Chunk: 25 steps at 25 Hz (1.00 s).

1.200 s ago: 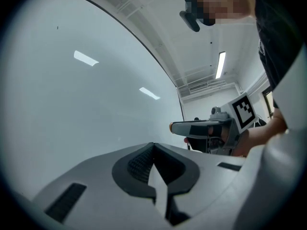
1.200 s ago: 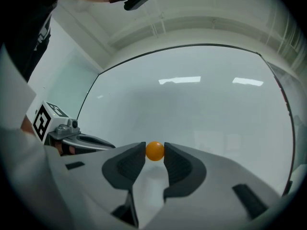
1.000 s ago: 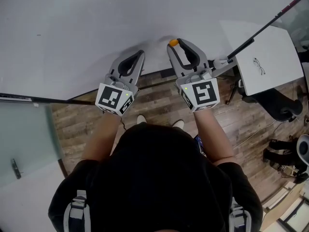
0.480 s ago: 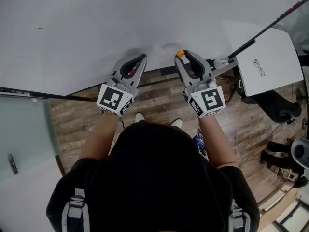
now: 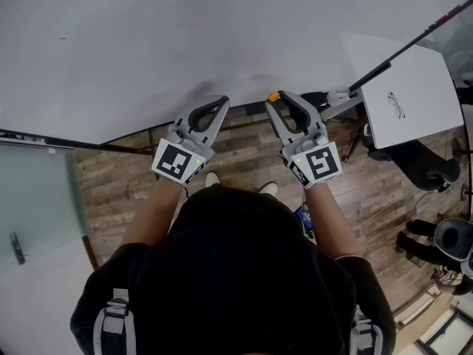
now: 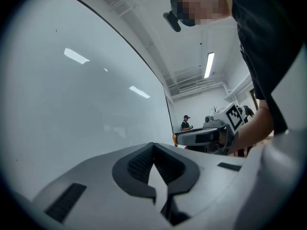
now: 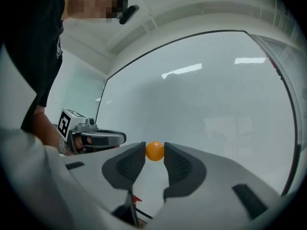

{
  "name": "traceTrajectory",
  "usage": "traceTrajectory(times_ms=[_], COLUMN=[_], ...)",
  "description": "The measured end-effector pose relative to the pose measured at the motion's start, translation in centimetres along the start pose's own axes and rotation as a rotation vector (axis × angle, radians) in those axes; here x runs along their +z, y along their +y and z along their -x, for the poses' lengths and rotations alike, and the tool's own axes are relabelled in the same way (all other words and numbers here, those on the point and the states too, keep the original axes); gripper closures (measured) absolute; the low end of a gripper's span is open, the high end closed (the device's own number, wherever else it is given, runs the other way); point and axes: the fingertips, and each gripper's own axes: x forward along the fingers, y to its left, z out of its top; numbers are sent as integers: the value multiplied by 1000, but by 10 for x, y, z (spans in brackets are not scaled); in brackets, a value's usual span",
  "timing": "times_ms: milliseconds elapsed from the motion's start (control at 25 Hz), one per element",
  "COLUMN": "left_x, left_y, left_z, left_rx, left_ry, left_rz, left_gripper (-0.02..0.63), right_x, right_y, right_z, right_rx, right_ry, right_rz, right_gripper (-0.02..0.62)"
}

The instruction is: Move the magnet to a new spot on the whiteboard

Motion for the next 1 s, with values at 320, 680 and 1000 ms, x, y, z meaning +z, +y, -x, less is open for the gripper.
traceTrajectory(times_ms=[320,680,1000], left_x=[-5,-1,0], left_y=[4,3,4], left_z=[0,-3,-8], left_rx=[22,5,-1], left_ry=[31,24,23], left_rz=[-10,-9,-9], left_gripper=[604,604,604], right_x=[0,4,6], right_y=[4,4,-2], right_z=[2,4,5], right_rx=[11,7,-4], right_ry=[0,-11,-16], right_rz=[-12,-16,-20], right_gripper=[477,478,477])
